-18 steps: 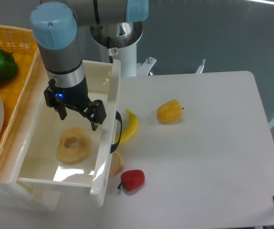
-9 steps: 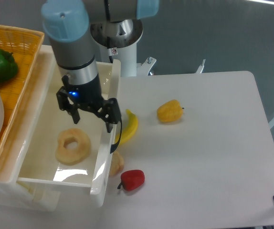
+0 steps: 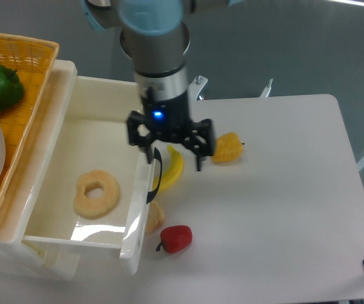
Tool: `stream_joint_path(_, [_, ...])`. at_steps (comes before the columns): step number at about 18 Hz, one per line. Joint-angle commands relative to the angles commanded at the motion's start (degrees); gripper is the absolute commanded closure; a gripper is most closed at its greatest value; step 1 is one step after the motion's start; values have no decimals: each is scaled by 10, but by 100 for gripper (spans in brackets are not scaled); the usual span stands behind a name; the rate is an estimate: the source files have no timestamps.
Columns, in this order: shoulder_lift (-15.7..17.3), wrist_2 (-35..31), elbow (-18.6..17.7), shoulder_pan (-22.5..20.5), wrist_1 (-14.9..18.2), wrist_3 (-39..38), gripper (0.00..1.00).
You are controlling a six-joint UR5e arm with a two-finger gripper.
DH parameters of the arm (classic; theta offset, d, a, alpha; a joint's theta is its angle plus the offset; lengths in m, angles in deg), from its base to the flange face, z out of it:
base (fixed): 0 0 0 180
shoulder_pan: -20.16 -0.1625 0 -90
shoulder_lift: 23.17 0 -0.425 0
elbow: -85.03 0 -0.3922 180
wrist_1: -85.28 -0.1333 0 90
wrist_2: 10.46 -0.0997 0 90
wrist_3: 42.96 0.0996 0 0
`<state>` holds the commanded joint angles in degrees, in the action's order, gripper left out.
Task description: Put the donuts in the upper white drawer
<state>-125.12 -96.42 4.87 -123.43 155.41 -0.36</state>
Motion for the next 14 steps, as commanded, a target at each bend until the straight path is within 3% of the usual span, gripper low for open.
stream_joint_path(5, [-35,5,-5,-76,0,139,0])
stream_joint_path(9, [-77,2,-8,-121,0,217,0])
stream_joint_path(14, [-132,-7,-9,-179,-3,372,0])
